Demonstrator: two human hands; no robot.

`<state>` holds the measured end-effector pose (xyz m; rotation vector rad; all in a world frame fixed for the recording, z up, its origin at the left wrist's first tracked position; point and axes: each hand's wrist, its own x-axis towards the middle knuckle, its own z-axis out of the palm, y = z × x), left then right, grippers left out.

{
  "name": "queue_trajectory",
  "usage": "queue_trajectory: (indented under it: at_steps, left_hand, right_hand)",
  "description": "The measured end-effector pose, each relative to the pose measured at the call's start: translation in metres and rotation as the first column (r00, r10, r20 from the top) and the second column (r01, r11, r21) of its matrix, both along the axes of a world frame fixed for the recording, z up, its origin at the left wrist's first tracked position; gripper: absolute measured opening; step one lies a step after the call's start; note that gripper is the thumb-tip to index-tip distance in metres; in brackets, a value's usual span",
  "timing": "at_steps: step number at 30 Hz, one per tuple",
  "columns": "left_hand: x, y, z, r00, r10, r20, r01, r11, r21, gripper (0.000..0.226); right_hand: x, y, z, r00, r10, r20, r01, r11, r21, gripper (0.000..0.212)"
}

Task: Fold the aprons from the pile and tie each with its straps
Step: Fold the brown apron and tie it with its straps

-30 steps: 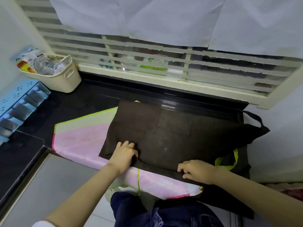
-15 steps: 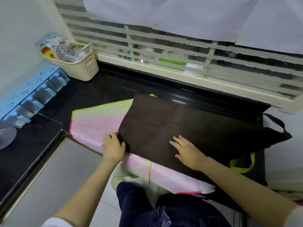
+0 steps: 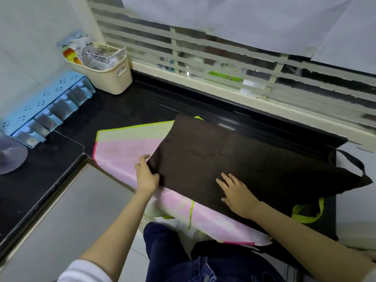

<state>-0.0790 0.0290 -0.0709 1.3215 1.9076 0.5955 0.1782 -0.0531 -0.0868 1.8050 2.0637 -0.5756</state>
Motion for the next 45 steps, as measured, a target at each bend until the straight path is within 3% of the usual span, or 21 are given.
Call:
queue_trajectory:
  at_steps: [3, 6, 9, 12, 15, 18, 22, 27, 32, 36, 39, 41, 43, 45]
  left_hand:
    - [-0.008, -0.001, -0.006, 0.968, -0.125, -0.218, 0.120, 0.992, -0.040, 0.059]
    - [-0.003, -0.001, -0.005, 0.796, -0.246, -0.554, 0.293, 0.956, -0.004, 0.059]
    - [0.018, -0.001, -0.006, 0.660, -0.489, -0.571, 0.594, 0.805, -0.002, 0.059]
    - [0.036, -0.010, -0.020, 0.483, -0.703, -0.522, 0.699, 0.669, -0.254, 0.056]
    - [0.039, -0.016, -0.030, 0.456, -0.738, -0.497, 0.676, 0.651, -0.347, 0.054]
    - [0.040, -0.012, -0.028, 0.418, -0.717, -0.557, 0.666, 0.660, -0.349, 0.053]
    - [0.056, 0.008, -0.023, 0.453, -0.641, -0.619, 0.655, 0.711, -0.258, 0.045]
    - [0.067, 0.033, -0.030, 0.419, -0.682, -0.600, 0.618, 0.698, -0.362, 0.054]
    - [0.062, 0.064, -0.019, 0.488, -0.603, -0.631, 0.639, 0.739, -0.212, 0.043]
    - [0.050, 0.094, -0.019, 0.787, -0.431, -0.442, 0.443, 0.893, -0.082, 0.044]
    - [0.046, 0.116, -0.015, 0.886, -0.231, -0.403, 0.184, 0.971, -0.152, 0.058]
    - [0.045, 0.132, -0.017, 0.979, -0.048, -0.200, 0.008, 0.981, -0.195, 0.065]
    - [0.046, 0.142, -0.018, 0.992, 0.112, 0.058, -0.092, 0.957, -0.275, 0.062]
    - [0.044, 0.145, -0.019, 0.983, 0.115, 0.141, -0.063, 0.942, -0.329, 0.045]
  right_hand:
    - [0.001, 0.000, 0.001, 1.000, 0.011, 0.011, -0.011, 1.000, 0.000, 0.066]
    - [0.004, 0.006, 0.005, 1.000, 0.010, -0.019, -0.010, 1.000, 0.022, 0.063]
    - [0.003, 0.016, 0.009, 1.000, 0.007, -0.013, -0.006, 0.995, 0.099, 0.065]
    - [0.005, 0.025, 0.005, 0.996, 0.006, 0.088, -0.010, 0.999, 0.053, 0.068]
    - [0.033, 0.033, -0.004, 0.983, -0.168, 0.072, 0.173, 0.983, -0.065, 0.071]
    - [0.066, 0.042, -0.006, 0.975, -0.217, 0.044, 0.221, 0.969, -0.111, 0.073]
    - [0.082, 0.065, -0.002, 0.978, -0.207, 0.009, 0.206, 0.970, -0.132, 0.075]
    - [0.088, 0.095, 0.003, 0.978, -0.205, -0.049, 0.194, 0.967, -0.167, 0.078]
    - [0.083, 0.111, 0.004, 0.977, -0.200, -0.081, 0.185, 0.969, -0.161, 0.077]
    - [0.080, 0.107, 0.003, 0.976, -0.193, -0.106, 0.178, 0.975, -0.130, 0.076]
    - [0.071, 0.115, 0.007, 0.964, -0.247, -0.098, 0.243, 0.969, -0.044, 0.068]
    - [0.058, 0.127, 0.009, 0.949, -0.310, -0.055, 0.312, 0.949, 0.045, 0.060]
    - [0.042, 0.138, 0.010, 0.937, -0.348, -0.044, 0.351, 0.928, 0.126, 0.056]
    - [0.028, 0.146, 0.008, 0.944, -0.319, -0.081, 0.329, 0.928, 0.177, 0.053]
